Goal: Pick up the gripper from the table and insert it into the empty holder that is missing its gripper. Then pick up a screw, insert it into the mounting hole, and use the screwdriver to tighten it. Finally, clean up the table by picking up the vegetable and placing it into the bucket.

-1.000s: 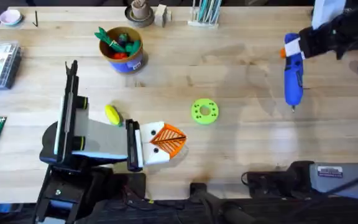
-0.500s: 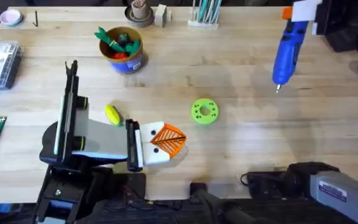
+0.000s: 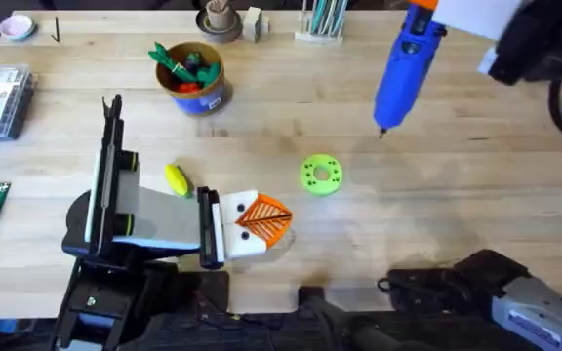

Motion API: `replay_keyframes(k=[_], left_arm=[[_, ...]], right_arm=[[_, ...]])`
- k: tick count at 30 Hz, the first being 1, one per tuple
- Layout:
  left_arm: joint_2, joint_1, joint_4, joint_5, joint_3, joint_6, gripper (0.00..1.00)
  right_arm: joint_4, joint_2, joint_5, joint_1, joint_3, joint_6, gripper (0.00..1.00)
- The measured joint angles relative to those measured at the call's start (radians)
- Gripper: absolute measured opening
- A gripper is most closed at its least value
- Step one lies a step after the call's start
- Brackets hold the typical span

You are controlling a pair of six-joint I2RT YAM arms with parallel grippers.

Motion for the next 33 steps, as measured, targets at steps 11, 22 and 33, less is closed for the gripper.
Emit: replay_keyframes(k=[11, 22, 33], left_arm=[[0.0, 0.0, 0.0, 0.0, 0.0, 0.0, 0.004], [0.0, 0.0, 0.0, 0.0, 0.0, 0.0, 0.004], [0.0, 0.0, 0.0, 0.0, 0.0, 0.0, 0.004]], right_arm=[[0.509, 0.041, -0.002, 0.379, -0.195, 0.029, 0.021], [0.743, 0.083, -0.003, 0.565, -0.331, 0.044, 0.021], [0.807, 0.083, -0.002, 0.643, -0.347, 0.043, 0.021]])
